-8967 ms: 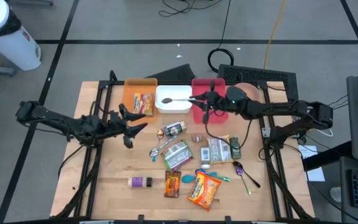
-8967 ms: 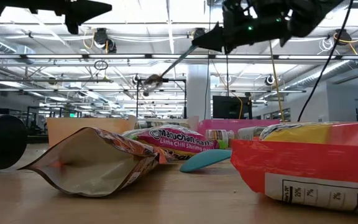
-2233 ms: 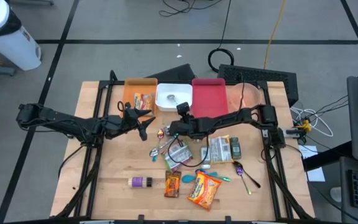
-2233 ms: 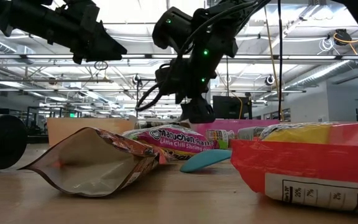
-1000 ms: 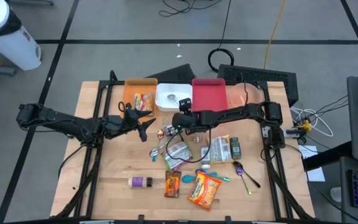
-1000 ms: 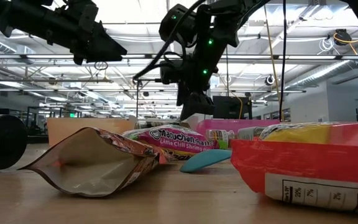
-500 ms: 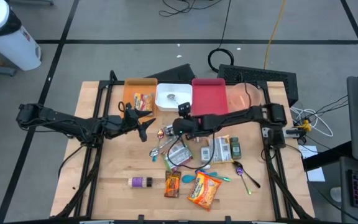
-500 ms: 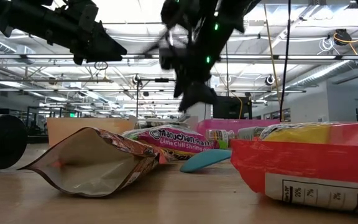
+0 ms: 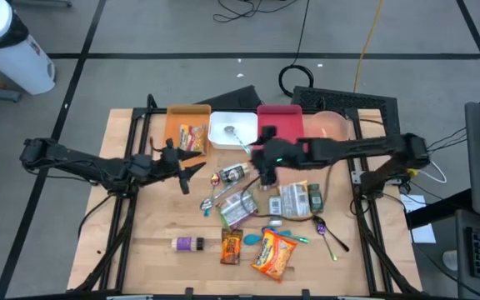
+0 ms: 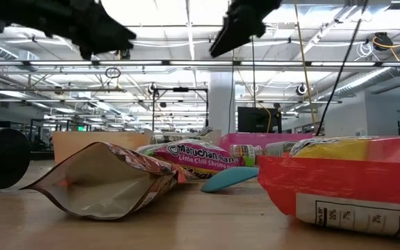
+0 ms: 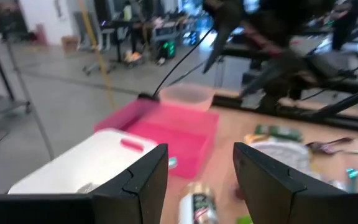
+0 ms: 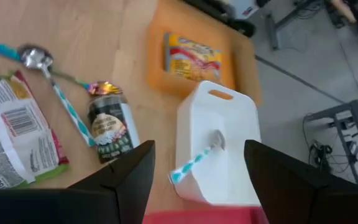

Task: Pick & Place Food Item
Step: Put the left purple spoon into the white bin

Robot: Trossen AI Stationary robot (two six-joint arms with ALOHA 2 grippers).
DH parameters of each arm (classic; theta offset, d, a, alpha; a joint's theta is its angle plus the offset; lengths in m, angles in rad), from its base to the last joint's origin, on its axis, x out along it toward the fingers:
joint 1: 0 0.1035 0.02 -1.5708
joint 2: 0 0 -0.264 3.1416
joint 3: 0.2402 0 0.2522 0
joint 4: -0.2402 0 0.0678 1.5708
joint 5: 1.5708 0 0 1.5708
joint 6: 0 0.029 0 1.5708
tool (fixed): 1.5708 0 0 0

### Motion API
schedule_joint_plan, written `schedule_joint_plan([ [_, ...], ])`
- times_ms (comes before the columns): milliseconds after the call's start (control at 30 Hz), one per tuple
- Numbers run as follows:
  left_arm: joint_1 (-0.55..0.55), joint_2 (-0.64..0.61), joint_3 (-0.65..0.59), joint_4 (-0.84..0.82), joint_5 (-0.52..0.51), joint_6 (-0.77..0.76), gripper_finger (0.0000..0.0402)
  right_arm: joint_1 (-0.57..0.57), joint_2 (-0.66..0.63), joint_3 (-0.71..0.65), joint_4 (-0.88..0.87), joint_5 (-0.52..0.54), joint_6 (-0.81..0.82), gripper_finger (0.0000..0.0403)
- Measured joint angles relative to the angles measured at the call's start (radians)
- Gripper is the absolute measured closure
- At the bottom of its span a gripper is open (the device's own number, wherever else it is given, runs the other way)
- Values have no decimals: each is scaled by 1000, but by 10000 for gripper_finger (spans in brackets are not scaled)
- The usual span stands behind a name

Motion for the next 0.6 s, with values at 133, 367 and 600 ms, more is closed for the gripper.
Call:
schedule_joint_plan([
  [133,-64,-67,0,0,-1,40,215,-6,-161,-183,138,-3,32,161],
  [367,-169,-98,0,-2,-2,120,215,-3,-365,-583,649,-171,31,161],
  [600,-230,-74,0,-59,-154,110,215,-1,-389,-845,1107,-362,35,161],
])
